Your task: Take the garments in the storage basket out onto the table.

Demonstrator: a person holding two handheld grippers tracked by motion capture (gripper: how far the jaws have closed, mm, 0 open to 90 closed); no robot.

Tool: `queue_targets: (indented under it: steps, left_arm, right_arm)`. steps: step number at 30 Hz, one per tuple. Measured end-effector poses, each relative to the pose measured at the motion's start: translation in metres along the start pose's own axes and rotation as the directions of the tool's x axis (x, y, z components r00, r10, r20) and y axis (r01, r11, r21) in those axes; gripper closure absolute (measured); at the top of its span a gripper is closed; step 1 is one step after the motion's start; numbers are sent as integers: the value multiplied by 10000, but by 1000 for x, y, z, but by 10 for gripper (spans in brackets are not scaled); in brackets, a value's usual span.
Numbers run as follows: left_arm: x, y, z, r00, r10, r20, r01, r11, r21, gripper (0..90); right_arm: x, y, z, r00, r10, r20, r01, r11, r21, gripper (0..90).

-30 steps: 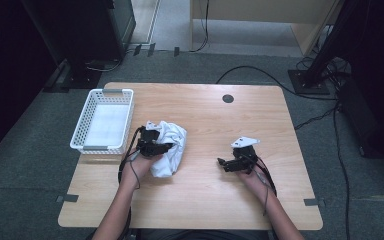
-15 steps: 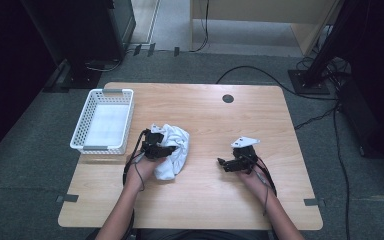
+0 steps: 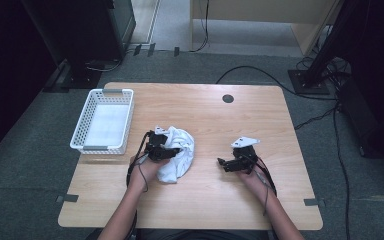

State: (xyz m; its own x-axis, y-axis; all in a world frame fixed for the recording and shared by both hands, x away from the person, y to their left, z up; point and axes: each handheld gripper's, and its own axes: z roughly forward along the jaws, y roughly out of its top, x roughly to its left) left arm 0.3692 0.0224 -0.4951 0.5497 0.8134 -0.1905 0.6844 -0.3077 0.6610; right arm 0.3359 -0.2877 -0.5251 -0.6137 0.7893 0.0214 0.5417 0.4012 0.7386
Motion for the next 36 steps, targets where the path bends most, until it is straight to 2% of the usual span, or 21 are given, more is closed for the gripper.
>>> queue_targets:
  steps: [5, 12, 15, 18, 20, 22, 24, 27, 32, 36]
  left_arm:
    - [0, 1, 0, 10000, -20, 60, 19, 10000, 38, 493]
    - [4, 2, 0, 9997, 226, -27, -226, 9997, -94, 302]
    - [6, 2, 0, 9999, 133, -1, -133, 9999, -94, 282]
    - [5, 2, -1, 9982, 598, -107, -601, 9979, -224, 250]
    - [6, 3, -3, 9981, 614, -34, -615, 9981, -102, 241]
    - [5, 4, -4, 9954, 943, -193, -946, 9954, -138, 239]
    - [4, 5, -5, 9936, 1080, -324, -1082, 9941, -54, 216]
    - [5, 6, -6, 9946, 985, -335, -984, 9951, 45, 216]
    - [3, 7, -9, 9937, 1112, -123, -1111, 9938, 62, 215]
    - [1, 11, -16, 9917, 1278, -122, -1278, 9918, -45, 215]
  right_arm:
    - [0, 0, 0, 10000, 1, 1, -1, 10000, 2, 120]
    - [0, 0, 0, 10000, 1, 0, -1, 10000, 0, 120]
    - [0, 0, 0, 10000, 0, 1, 0, 10000, 0, 120]
    - [0, 0, 0, 10000, -1, 2, 1, 10000, 2, 120]
    - [0, 0, 0, 10000, 0, 0, 0, 10000, 0, 120]
    - [0, 0, 0, 10000, -2, 2, 2, 10000, 0, 120]
    - [0, 0, 0, 10000, 16, 27, -16, 10000, 8, 121]
    - [0, 0, 0, 10000, 31, 40, -31, 10000, 5, 120]
    - [0, 0, 0, 10000, 30, 51, -30, 10000, 0, 122]
    - [0, 0, 0, 10000, 40, 53, -40, 10000, 0, 123]
